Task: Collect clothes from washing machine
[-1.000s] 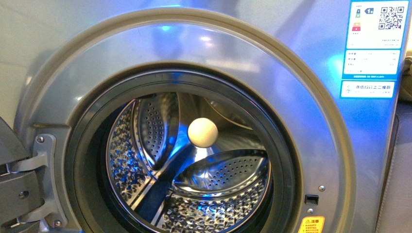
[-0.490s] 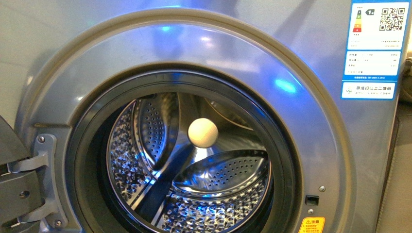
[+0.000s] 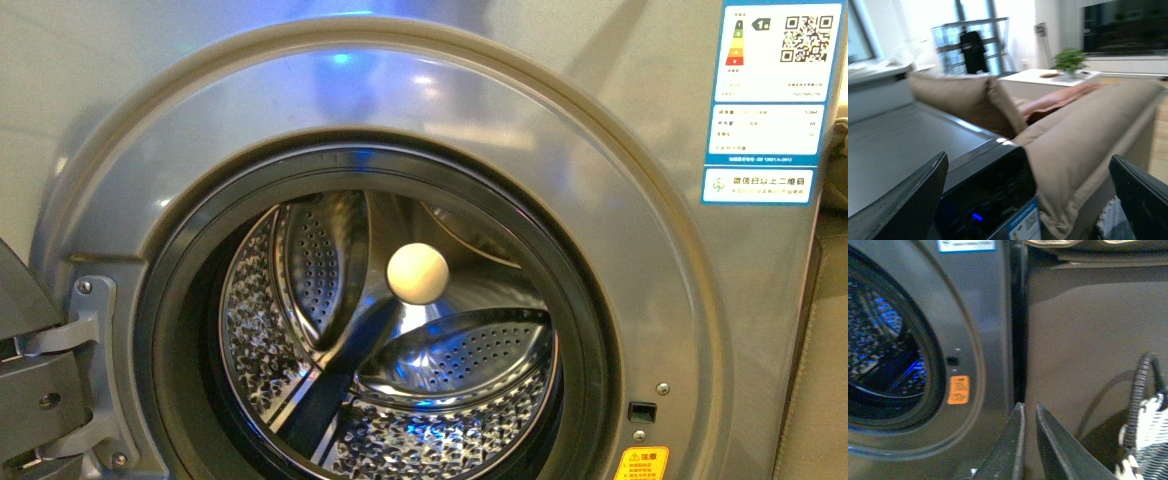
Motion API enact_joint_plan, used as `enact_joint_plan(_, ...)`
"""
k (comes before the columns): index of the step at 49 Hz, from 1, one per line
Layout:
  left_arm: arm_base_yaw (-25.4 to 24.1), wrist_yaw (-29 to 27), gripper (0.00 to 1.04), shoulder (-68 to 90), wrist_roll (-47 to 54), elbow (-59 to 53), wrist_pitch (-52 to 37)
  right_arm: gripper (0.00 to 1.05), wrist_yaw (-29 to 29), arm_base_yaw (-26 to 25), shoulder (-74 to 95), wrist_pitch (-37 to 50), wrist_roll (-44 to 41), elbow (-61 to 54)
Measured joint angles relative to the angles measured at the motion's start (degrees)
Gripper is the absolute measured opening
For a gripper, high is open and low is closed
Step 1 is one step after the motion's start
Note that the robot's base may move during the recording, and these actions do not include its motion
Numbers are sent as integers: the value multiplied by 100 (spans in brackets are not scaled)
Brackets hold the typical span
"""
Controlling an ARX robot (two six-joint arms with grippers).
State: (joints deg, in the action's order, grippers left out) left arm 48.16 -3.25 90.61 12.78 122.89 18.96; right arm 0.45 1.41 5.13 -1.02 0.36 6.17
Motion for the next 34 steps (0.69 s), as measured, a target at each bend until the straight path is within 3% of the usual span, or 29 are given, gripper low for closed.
enact_joint_plan(2,-20,-977,98,2,-90,31,48,3,9,-85,-22,2,0,-42)
enact_joint_plan(5,-133,-1792,98,-13,-101,31,-31,2,-17,-111,-63,7,-15,-114)
enact_joint_plan(9,-385,-2363,98,-120,-107,2,-151,2,-31,-114,-120,15,-17,-168)
enact_joint_plan(20,-1180,-2623,98,-813,-514,-404,7,2,-33,-122,-234,44,-17,-304)
enact_joint_plan(34,-1565,-2566,98,-1606,-984,-1674,-105,2,-33,-125,-476,79,-20,-584)
